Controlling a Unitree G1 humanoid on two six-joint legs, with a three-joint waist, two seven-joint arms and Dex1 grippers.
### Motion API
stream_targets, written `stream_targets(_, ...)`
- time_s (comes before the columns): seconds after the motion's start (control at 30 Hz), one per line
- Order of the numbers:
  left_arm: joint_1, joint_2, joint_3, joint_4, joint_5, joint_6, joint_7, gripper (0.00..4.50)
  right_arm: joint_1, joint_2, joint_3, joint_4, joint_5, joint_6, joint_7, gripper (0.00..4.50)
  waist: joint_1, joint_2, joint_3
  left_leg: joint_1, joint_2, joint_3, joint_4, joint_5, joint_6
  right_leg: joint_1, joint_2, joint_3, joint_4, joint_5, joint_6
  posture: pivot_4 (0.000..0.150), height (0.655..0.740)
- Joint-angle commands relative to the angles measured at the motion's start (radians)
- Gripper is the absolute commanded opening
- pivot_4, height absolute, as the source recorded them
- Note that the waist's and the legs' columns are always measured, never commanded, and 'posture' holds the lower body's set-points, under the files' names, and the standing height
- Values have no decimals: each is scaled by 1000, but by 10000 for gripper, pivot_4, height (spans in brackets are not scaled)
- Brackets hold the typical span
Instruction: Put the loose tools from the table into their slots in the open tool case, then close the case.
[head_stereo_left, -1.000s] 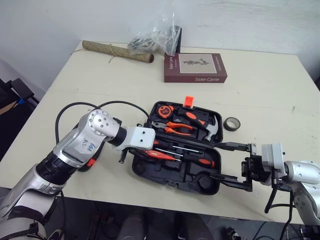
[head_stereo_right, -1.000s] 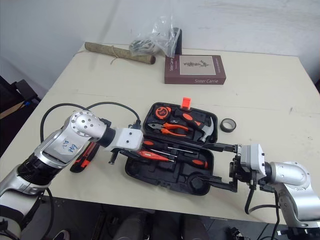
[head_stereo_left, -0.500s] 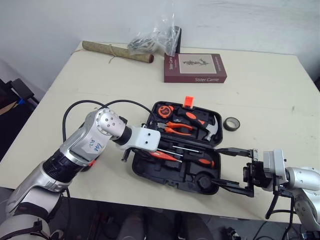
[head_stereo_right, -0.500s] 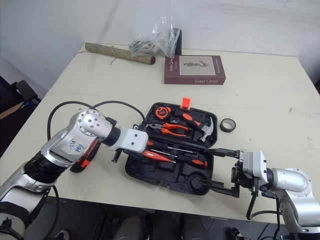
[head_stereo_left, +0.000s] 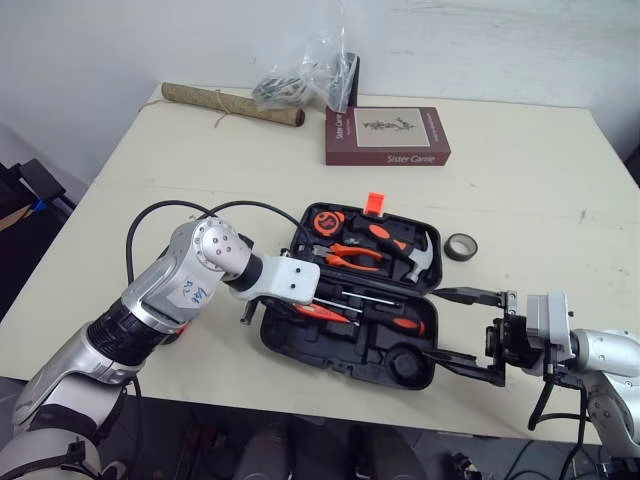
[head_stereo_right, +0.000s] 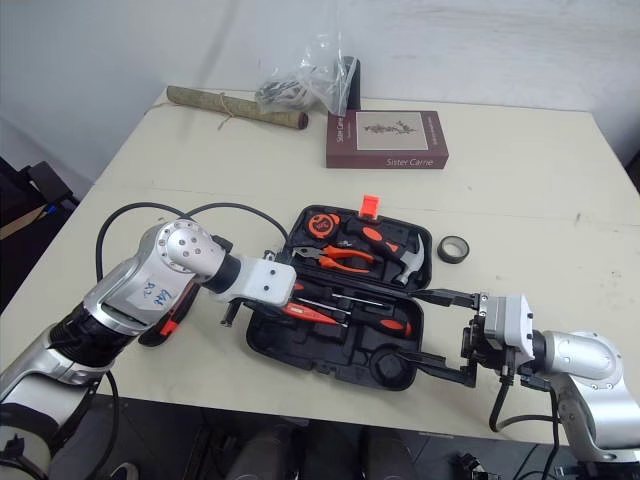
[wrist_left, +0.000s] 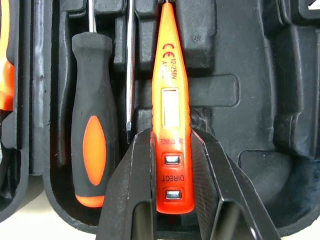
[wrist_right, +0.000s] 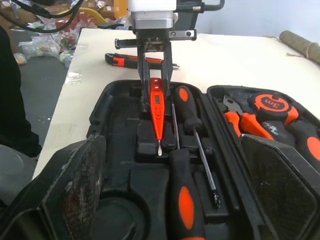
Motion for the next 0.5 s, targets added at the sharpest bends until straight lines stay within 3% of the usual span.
stream_targets(0.03,-31,26,59,-43,-48,-4,-49,20898,-7,-5,-8,-5,4,-9,14,45000,0,0,0,0,0,0,0,0,0,0,0,0,0,0,0,1500,7400)
stream_targets(0.23,-51,88,142,-133,-134,68,-104,20898,-43,-18,-12,59,-1,-18,60,45000,-1,0,0,0,0,0,0,0,0,0,0,0,0,0,0,1500,7400)
stream_targets(0.33,38,34,256,-103,-217,-5,-23,20898,-44,-15,-10,70,-3,-21,71,45000,-2,0,0,0,0,0,0,0,0,0,0,0,1,0,0,1500,7400)
stream_targets(0.43,135,-40,343,-51,-270,-56,67,12365,-38,-5,-9,75,-5,-23,73,45000,-1,0,0,0,0,-1,1,0,0,0,-1,0,2,0,0,1500,7400)
stream_targets(0.5,201,-67,365,-19,-264,-109,118,3450,-31,2,-11,74,-7,-28,71,45000,-1,0,0,0,0,-1,2,0,0,0,-1,0,2,0,0,1500,7400)
